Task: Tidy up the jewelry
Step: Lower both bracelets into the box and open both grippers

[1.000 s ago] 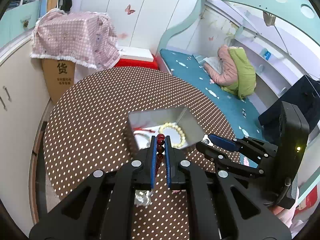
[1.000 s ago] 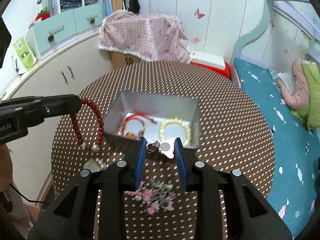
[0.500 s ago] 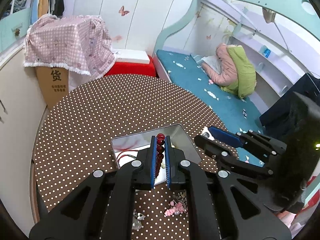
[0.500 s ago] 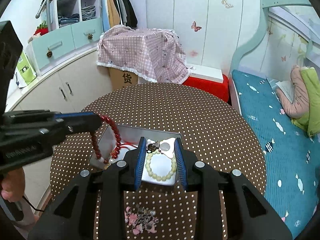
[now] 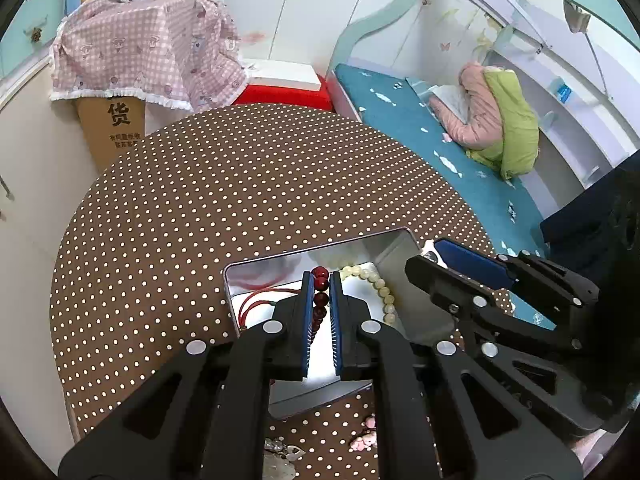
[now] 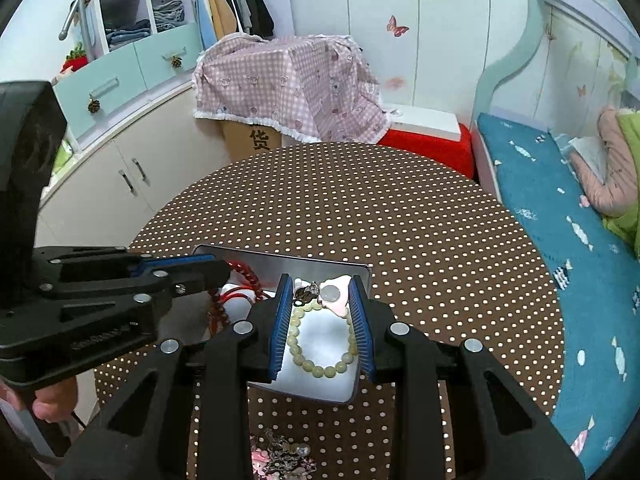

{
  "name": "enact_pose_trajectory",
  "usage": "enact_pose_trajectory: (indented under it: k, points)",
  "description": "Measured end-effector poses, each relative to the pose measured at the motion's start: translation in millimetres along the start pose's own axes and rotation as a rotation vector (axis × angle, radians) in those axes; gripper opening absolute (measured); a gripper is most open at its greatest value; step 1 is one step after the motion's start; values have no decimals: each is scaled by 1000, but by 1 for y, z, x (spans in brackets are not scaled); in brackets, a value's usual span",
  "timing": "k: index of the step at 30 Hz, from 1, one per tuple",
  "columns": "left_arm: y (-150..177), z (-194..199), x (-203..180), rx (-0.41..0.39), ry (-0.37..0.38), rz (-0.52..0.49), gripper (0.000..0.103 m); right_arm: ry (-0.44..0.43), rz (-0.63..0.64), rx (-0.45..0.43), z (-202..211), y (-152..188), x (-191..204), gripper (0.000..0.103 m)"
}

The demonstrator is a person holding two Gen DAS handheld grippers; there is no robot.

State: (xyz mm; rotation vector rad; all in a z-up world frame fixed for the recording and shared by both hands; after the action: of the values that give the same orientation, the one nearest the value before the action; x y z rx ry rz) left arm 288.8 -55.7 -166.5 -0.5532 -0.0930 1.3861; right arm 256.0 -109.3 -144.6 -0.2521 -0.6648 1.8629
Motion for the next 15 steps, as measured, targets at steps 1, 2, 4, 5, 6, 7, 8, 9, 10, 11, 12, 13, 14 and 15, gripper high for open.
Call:
enact_pose_trajectory:
  k: [1, 2, 4, 5, 6, 7, 8, 9, 10, 11, 12, 13, 14, 15]
  points:
    - [0, 0, 0, -2, -9, -1, 8, -5, 0, -2, 1, 0, 0, 27]
    - [0, 0, 1, -1, -18, -1, 9, -8, 3, -3, 2, 0, 2, 28]
    - [2, 0, 0, -1, -29, -2, 11, -8, 7, -4, 2, 0, 1, 31]
    - [3, 0, 0, -2, -39, -1, 15, -6, 3, -1, 3, 1, 1, 36]
    - [4, 2, 0, -5, -45, 1, 18, -5, 0, -2, 3, 2, 0, 37]
    - [5, 2, 1, -6, -54, 2, 19, -7, -2, -3, 4, 2, 0, 38]
    - [6, 3, 1, -7, -59, 4, 23, -7, -6, -2, 5, 3, -1, 39]
    - [7, 5, 2, -8, -62, 4, 23, -5, -10, -2, 5, 4, -2, 39]
    - [8, 6, 3, -9, -65, 5, 23, -3, -14, -2, 5, 4, -3, 40]
    - [9, 7, 3, -10, -67, 4, 23, -2, -17, -1, 5, 4, -3, 40]
    - [10, 8, 2, -11, -69, 4, 23, 0, -20, -2, 6, 5, -4, 40]
    - [11, 8, 2, -12, -70, 5, 23, 1, -22, -3, 7, 6, -4, 40]
    - [12, 9, 3, -12, -72, 5, 23, 1, -24, -4, 8, 7, -4, 40]
    - [13, 10, 3, -12, -74, 6, 23, 0, -24, -5, 10, 8, -4, 40]
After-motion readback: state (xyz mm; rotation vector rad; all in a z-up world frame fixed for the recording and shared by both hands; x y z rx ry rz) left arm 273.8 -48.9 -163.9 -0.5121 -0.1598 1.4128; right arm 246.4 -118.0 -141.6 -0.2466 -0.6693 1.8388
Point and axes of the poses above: each gripper's, at about its wrist camera, not at the fingertips, and z roughly against the way its jaws point, x to its left, y to its underside, the point moved 9 cm from there along -z, roughly the way its jaws point, and after that the axes turned 10 degrees about x, right-handed, at the moved point
